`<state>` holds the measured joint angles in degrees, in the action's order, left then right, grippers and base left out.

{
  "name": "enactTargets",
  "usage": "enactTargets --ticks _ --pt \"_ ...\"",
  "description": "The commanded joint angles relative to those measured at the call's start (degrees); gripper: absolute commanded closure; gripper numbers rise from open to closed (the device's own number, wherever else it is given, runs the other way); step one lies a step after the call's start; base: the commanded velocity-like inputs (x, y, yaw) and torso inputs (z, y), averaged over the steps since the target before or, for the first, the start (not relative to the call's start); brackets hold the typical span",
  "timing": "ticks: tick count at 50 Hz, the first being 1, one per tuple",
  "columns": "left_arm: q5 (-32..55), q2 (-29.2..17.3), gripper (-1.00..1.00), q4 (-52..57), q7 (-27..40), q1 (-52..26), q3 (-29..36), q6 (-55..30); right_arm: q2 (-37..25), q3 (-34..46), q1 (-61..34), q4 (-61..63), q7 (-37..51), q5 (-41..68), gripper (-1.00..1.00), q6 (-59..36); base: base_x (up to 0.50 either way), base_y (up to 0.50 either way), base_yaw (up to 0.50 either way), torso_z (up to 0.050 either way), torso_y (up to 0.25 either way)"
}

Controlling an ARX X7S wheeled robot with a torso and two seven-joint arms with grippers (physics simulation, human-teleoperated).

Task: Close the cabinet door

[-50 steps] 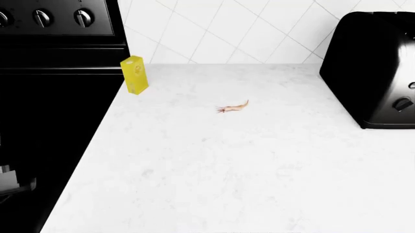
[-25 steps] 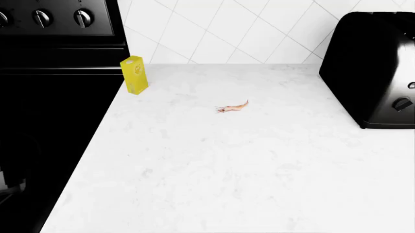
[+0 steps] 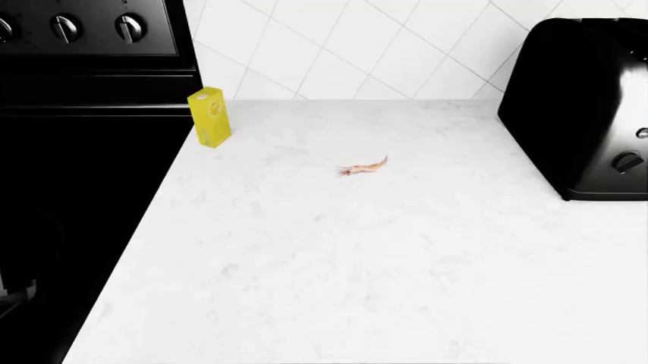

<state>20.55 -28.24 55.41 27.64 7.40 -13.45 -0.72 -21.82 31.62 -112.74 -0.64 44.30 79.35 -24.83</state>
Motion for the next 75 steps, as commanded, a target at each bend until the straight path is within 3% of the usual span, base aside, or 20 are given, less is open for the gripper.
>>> enactTargets --ticks 1,45,53,65,67,75 --pt "-0.1 -0.1 -1.0 -0.5 0.0 0.3 0.0 0.7 0.0 3.4 4.5 -6.5 -0.3 -1.0 -1.0 -0.9 0.0 0.0 0.0 0.01 0.0" --pt "-0.7 -0.1 -1.0 -2.1 0.3 1.3 0.7 2.3 3.2 5.4 14.1 -17.6 -7.1 -2.3 -1.0 3.0 0.0 0.0 0.0 0.0 0.0" --pt "-0.6 -0.3 -1.0 -2.2 0.4 1.3 0.7 2.3 4.4 5.4 14.0 -21.1 -11.2 2.2 -1.0 -1.0 0.0 0.0 0.0 0.0 0.0" --pt "-0.5 -0.6 -1.0 -1.9 0.6 1.1 1.0 1.9 4.0 5.7 12.5 -22.5 -9.7 3.9 -1.0 -3.9 0.0 0.0 0.0 0.0 0.0" --pt "-0.5 -0.7 -1.0 -1.8 0.7 1.0 1.1 1.9 4.7 3.8 12.9 -23.2 -17.2 6.7 -1.0 -3.4 0.0 0.0 0.0 0.0 0.0" --pt "-0.7 -0.7 -1.0 -2.0 0.7 1.1 1.3 2.1 6.8 1.2 13.0 -29.8 -19.4 15.9 -1.0 -8.5 0.0 0.0 0.0 0.0 0.0"
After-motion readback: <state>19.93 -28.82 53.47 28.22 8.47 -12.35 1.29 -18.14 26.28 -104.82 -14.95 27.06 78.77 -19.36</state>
